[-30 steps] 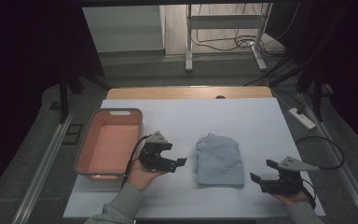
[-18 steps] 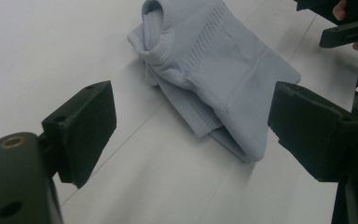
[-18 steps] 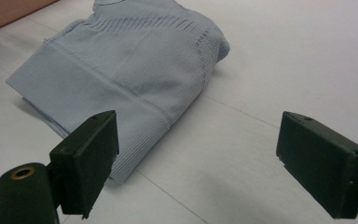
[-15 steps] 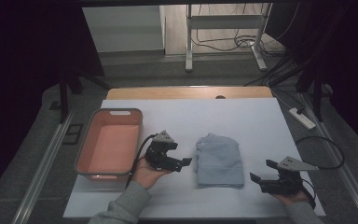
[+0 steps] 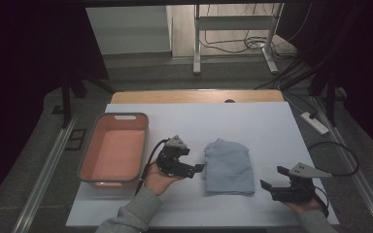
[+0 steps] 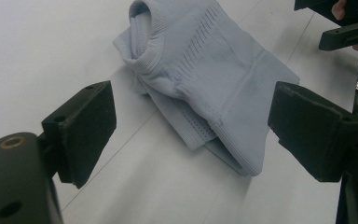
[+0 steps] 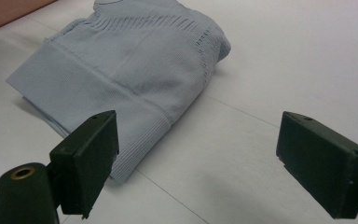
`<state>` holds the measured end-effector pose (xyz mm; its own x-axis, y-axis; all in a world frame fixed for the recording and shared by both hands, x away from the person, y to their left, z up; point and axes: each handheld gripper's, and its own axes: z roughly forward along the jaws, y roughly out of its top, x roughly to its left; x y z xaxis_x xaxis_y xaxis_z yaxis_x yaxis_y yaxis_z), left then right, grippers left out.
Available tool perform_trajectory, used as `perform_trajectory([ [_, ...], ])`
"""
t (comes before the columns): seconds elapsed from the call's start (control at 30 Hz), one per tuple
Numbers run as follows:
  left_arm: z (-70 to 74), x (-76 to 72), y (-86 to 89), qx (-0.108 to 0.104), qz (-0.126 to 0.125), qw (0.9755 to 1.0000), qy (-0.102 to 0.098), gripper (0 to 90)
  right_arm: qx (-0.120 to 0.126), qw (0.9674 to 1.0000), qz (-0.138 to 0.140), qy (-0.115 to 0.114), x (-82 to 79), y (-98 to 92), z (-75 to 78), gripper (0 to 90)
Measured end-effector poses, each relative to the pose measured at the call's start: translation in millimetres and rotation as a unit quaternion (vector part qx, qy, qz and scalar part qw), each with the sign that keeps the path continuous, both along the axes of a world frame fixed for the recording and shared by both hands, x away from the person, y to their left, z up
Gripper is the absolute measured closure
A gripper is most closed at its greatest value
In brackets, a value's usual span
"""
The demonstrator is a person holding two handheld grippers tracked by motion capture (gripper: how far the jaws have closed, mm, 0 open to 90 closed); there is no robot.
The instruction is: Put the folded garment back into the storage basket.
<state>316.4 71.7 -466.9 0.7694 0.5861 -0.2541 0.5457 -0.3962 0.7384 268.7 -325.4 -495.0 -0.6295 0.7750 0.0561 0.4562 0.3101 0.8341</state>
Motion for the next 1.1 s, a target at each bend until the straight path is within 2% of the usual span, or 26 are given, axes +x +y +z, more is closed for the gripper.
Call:
perform_trajectory([
  [0.6,-1.2,9.8,-18.1,-0.003,-0.009,1.0000,0.003,14.7,0.004,1.0000,0.000,0.000,0.6,-0.3,0.3,13.5],
  [0.83,-4.4,16.4,-29.7,0.004,-0.014,0.9999,0.006,14.7,0.007,1.0000,-0.001,0.000,0.5,-1.8,0.2,13.4],
  [1.1,-5.2,22.5,-34.5,0.007,-0.011,0.9999,0.010,14.7,0.006,1.0000,0.000,0.001,0.6,-1.3,0.0,13.4],
])
